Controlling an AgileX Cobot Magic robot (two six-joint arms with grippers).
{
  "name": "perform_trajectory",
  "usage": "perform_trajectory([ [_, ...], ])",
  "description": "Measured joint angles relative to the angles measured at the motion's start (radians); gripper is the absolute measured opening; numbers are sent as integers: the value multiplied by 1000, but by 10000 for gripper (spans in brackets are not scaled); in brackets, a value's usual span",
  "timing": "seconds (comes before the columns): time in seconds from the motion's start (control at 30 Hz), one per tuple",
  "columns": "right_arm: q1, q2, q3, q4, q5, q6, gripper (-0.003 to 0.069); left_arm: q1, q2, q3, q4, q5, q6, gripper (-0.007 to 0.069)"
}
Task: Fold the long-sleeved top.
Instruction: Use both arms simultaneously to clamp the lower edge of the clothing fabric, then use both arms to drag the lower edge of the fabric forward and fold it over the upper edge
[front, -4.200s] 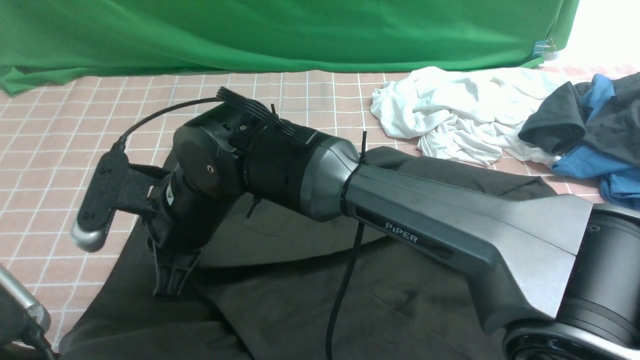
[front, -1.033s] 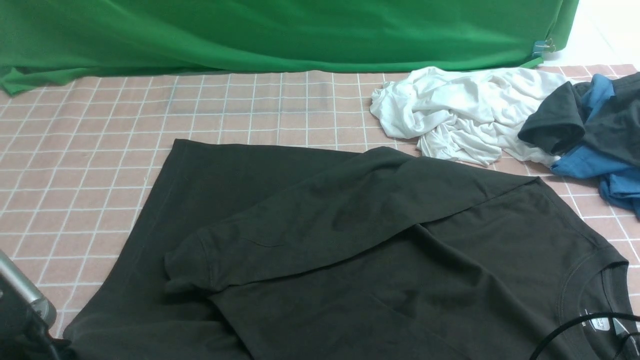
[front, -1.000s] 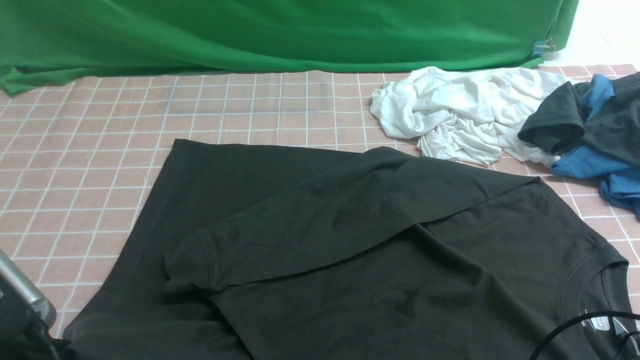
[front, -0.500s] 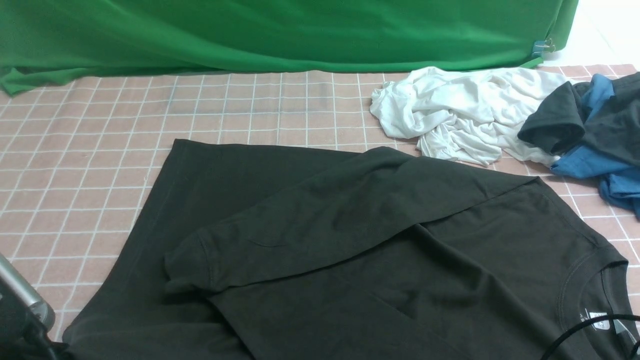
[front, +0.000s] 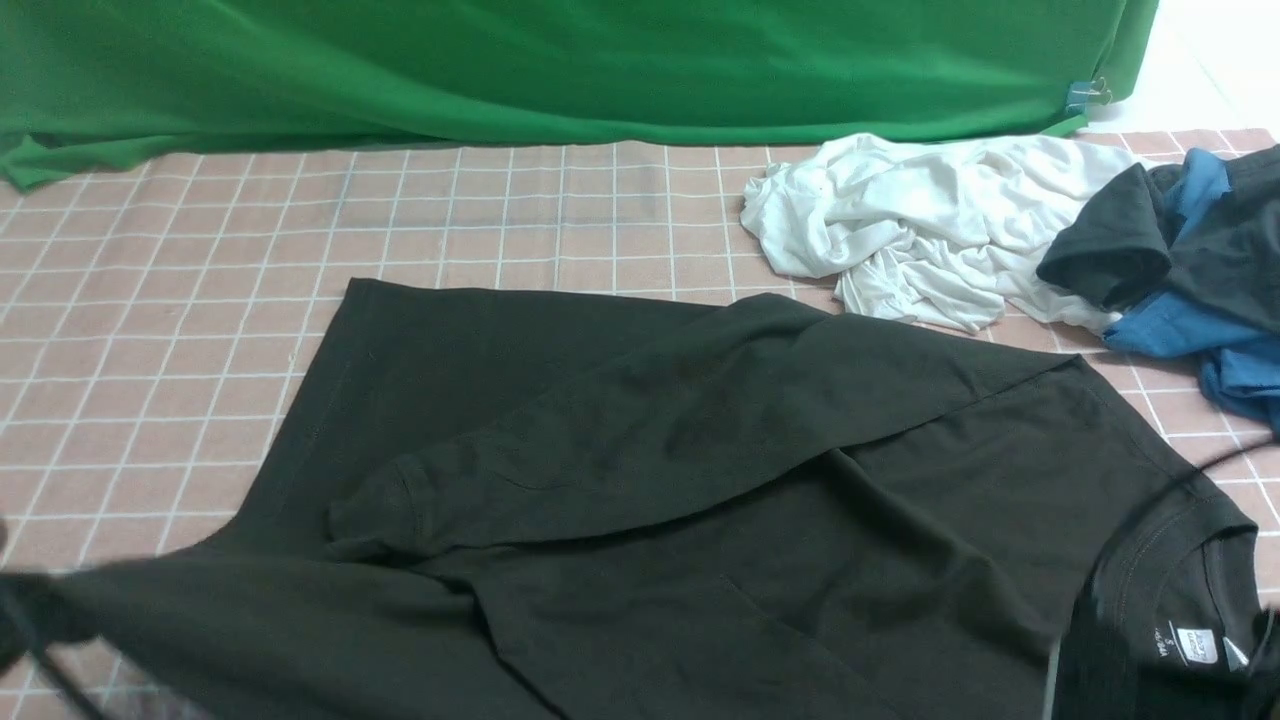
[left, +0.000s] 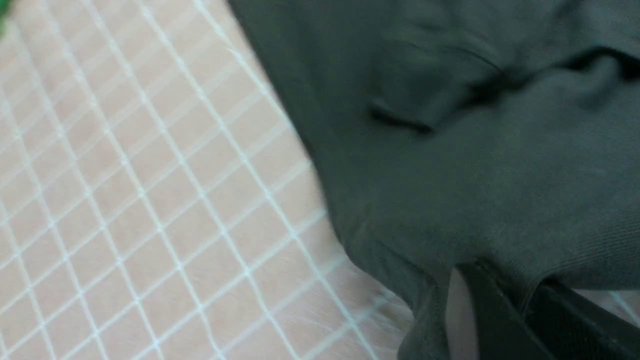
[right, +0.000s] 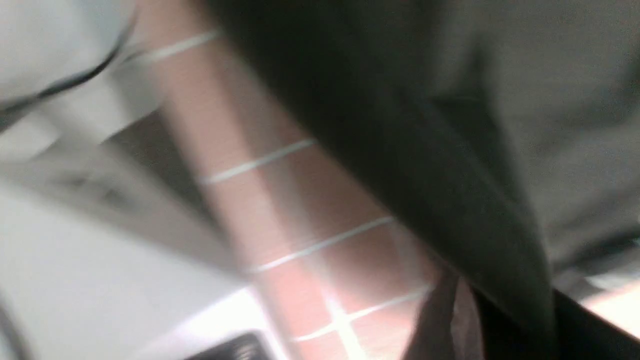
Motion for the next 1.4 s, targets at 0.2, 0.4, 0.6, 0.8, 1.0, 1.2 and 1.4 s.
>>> perform_trajectory([
  [0.2, -281, 107, -72, -23, -130, 23, 55, 0, 240, -2, -14, -216, -8, 37],
  [0.4, -553, 252, -157, -9, -305, 22, 55, 0, 512, -27, -1, -493, -8, 37],
  [0.6, -703, 395, -279, 18, -376, 15, 55, 0, 781, -173, 56, -522, -9, 37],
  [0.8, -765, 503, -400, 55, -422, -35, 55, 2, 934, -372, 100, -529, -9, 37],
  [1.0, -784, 592, -517, 70, -429, -63, 55, 19, 1073, -528, 115, -488, -9, 37],
  [1.2, -819, 665, -596, 91, -428, -71, 55, 64, 1179, -614, 113, -486, -9, 37],
  [1.4, -827, 710, -609, 104, -436, -111, 55, 84, 1260, -624, 92, -530, -9, 37],
])
